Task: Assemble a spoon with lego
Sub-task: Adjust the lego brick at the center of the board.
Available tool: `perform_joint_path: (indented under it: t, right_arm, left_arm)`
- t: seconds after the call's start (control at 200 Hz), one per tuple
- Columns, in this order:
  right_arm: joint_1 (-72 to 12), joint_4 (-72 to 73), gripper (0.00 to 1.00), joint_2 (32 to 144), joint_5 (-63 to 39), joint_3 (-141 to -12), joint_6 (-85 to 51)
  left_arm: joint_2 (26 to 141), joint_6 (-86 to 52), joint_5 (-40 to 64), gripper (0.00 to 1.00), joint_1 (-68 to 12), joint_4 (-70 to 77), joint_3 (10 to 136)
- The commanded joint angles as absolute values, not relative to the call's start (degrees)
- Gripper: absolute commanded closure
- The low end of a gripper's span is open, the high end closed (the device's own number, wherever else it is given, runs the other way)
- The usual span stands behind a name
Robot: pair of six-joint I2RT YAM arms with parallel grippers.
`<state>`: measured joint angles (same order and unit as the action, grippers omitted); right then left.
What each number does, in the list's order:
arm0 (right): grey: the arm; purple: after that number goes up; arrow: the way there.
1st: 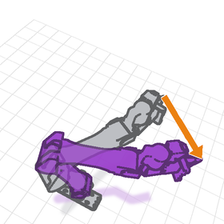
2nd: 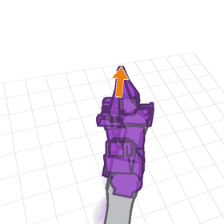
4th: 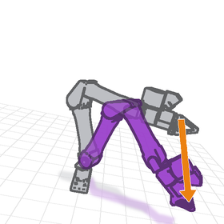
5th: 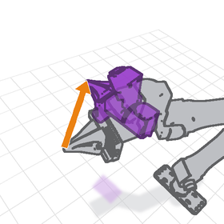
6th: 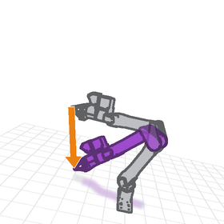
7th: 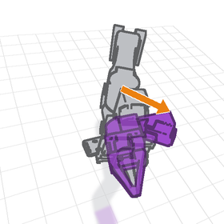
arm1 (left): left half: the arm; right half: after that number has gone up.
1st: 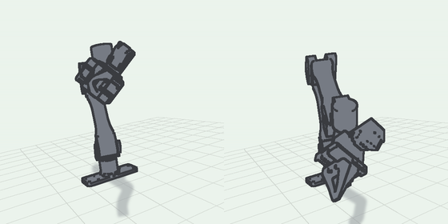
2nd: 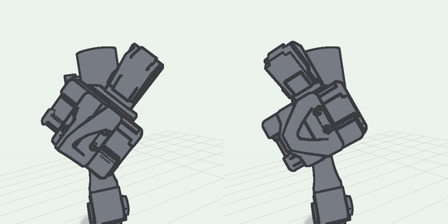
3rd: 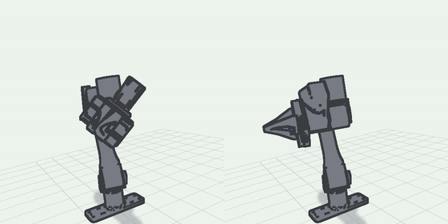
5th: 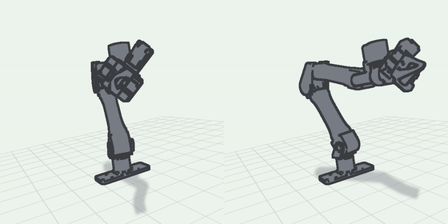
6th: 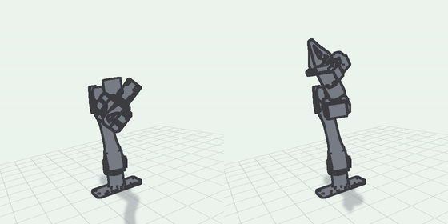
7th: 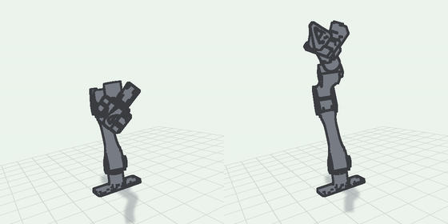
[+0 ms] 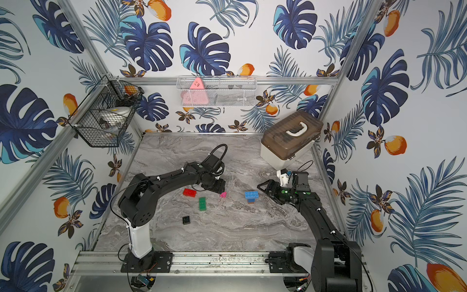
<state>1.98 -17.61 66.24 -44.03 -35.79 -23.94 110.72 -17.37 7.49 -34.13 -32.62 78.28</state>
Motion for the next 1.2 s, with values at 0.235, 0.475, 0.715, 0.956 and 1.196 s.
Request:
perform_joint_path:
  t: [0.235,0.475,0.715,0.956,1.196]
  right_arm:
    - [1.8,-18.1,0.11,66.4,-44.0,-36.4,-23.0]
    - [1.7,-18.5,0.11,66.1,-43.8,-36.4,-22.8]
    - [1.7,-18.7,0.11,66.0,-43.4,-36.3,-22.5]
    - [1.7,-18.7,0.11,66.0,-43.3,-36.5,-22.5]
    - [1.6,-18.4,0.11,65.6,-43.4,-36.2,-22.7]
  left_arm:
    - [112.6,-15.5,4.8,0.43,-34.1,-34.4,79.9]
    - [114.5,-14.8,3.9,0.43,-34.2,-34.8,81.0]
    - [116.2,-14.2,3.3,0.44,-34.2,-35.0,82.7]
    - [113.7,-13.8,2.8,0.43,-34.3,-37.2,85.1]
    - [108.1,-13.6,0.5,0.42,-38.0,-33.9,77.1]
